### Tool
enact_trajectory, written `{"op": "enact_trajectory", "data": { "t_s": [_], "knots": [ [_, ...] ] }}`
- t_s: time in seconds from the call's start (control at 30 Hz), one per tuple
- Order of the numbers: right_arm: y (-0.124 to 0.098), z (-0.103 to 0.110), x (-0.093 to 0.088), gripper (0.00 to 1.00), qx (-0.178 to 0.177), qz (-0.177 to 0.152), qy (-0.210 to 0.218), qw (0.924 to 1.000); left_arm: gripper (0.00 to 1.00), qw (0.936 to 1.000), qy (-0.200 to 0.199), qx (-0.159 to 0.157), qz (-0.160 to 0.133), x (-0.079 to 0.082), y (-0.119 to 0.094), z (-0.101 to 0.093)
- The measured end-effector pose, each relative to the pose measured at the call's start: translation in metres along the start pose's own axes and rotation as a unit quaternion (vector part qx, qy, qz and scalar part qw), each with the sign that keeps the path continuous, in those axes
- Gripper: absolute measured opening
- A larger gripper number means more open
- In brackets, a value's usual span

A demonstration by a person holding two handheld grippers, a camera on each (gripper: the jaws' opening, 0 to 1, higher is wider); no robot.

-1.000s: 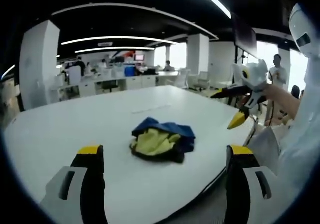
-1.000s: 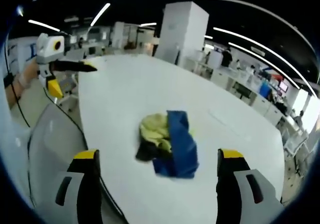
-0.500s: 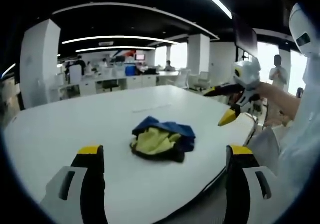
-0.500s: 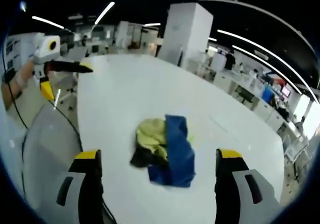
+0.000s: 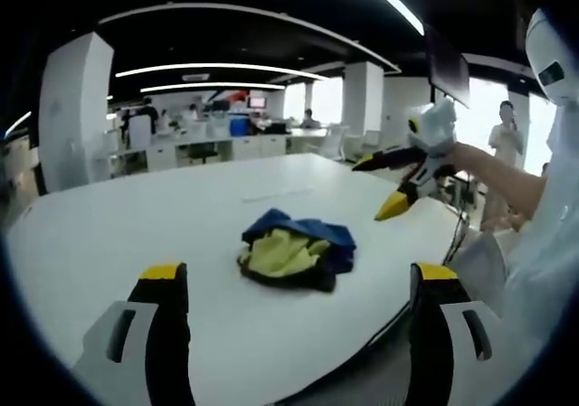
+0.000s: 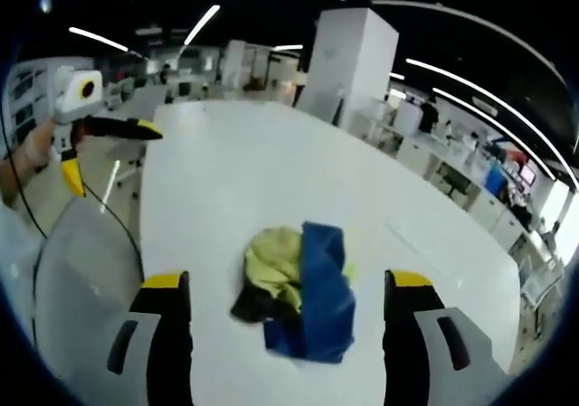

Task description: Fold the garment on the visible template until the final outline fits inside the template.

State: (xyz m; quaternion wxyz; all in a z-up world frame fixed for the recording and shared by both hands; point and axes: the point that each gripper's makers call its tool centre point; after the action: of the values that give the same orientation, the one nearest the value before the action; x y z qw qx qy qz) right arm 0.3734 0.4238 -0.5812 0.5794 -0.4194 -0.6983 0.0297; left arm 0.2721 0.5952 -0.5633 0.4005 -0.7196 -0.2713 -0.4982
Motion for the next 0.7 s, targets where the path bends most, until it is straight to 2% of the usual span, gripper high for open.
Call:
{"op": "enact_trajectory", "data": {
  "t_s": [0.33, 0.7],
  "knots": [
    [0.015, 0.000, 0.001, 0.78, 0.012, 0.008, -0.006, 0.9999, 0.99, 1.0000, -0.002, -0.001, 0.001, -0.003, -0.001, -0.001],
    [0.034, -0.006, 0.010, 0.72, 0.013, 0.005, -0.015, 0.9998, 0.98, 1.0000, -0.006, 0.006, -0.004, -0.003, -0.005, 0.006]
  ]
}}
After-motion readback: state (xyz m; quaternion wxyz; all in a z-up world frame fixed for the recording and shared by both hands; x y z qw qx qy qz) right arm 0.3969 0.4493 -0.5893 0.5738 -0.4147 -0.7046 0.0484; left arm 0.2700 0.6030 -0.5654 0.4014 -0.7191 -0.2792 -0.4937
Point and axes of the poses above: the point that each gripper's makers call its tool centre point, and the gripper's own axes: y roughly forward along the fingers, z roughly to its left, x roughly out of its top, and after that the axes turned 8 degrees about -y, right-handed
